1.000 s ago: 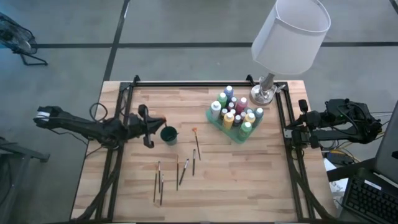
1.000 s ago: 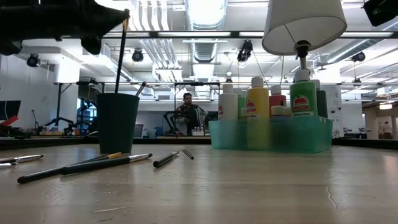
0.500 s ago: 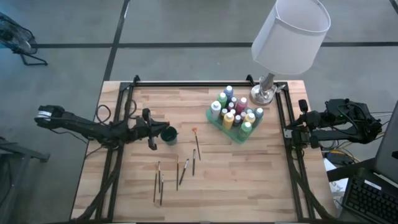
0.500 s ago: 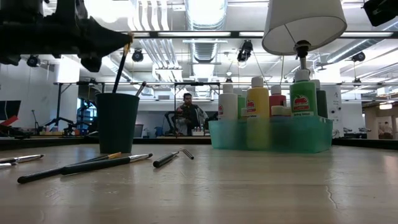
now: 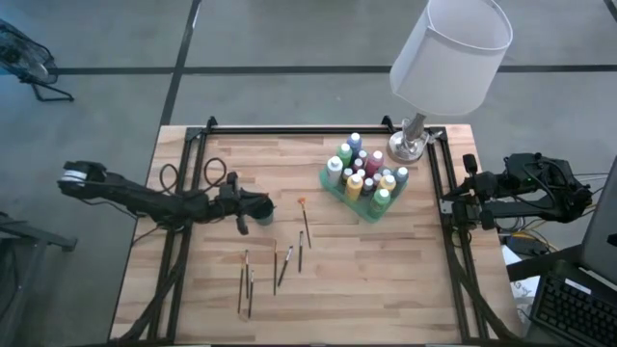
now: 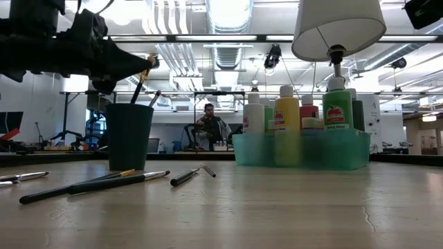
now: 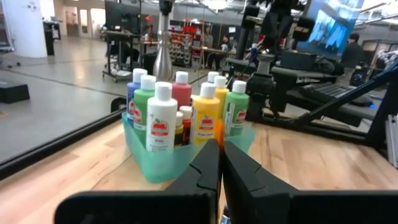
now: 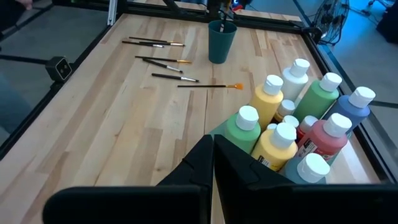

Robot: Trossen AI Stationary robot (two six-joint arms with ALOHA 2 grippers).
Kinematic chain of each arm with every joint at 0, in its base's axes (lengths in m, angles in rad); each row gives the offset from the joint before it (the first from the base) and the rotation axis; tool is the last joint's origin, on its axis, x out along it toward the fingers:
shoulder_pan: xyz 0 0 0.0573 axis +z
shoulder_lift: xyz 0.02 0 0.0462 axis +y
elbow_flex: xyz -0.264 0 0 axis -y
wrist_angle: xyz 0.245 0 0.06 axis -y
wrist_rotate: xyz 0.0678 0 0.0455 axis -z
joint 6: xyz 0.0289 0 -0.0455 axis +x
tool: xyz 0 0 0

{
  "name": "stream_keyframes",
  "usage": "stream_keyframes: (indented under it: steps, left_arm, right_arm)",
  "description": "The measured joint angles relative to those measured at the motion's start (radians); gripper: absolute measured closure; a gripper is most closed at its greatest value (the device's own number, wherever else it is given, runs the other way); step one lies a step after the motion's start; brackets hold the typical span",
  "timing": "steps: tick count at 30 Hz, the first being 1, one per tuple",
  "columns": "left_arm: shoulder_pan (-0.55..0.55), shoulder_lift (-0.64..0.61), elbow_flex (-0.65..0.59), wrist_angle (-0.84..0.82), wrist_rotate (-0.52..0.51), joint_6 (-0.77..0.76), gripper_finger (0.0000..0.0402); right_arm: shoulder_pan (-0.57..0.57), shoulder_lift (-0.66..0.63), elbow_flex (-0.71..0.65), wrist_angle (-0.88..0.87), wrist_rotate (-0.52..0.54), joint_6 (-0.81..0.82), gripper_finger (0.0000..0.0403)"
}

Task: Pick & Place Paint Supplies
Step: Put the orange paint brush into the green cup, then put the silver paint brush into the green cup

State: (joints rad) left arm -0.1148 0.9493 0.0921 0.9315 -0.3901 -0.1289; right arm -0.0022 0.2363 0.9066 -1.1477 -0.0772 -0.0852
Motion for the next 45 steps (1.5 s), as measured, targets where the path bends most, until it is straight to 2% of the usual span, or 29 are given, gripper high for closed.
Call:
stream_keyframes:
  steps: [13,18,26,34,40,45]
  left_arm:
    - [0.016,0.081,0.0,0.004,-0.014,-0.037,0.0385]
    - [0.016,0.092,0.014,0.003,-0.039,-0.047,0.0348]
    - [0.015,0.084,0.053,0.0,-0.039,0.023,0.0283]
    - [0.015,-0.078,0.147,0.004,-0.017,0.036,0.0272]
    - [0.015,-0.249,0.227,0.005,0.001,0.164,0.0273]
    - [0.015,-0.332,0.28,-0.031,0.003,0.207,0.0273]
  right_arm:
    - [0.0,0.0,0.0,0.0,0.0,-0.001,0.0394]
    - [0.0,0.0,0.0,0.0,0.0,0.0,0.0394]
    - [0.0,0.0,0.0,0.0,0.0,0.0,0.0394]
    - [0.0,0.0,0.0,0.0,0.0,0.005,0.0394]
    - [0.0,0.0,0.0,0.0,0.0,0.004,0.0394]
    - [0.0,0.0,0.0,0.0,0.0,0.003,0.0394]
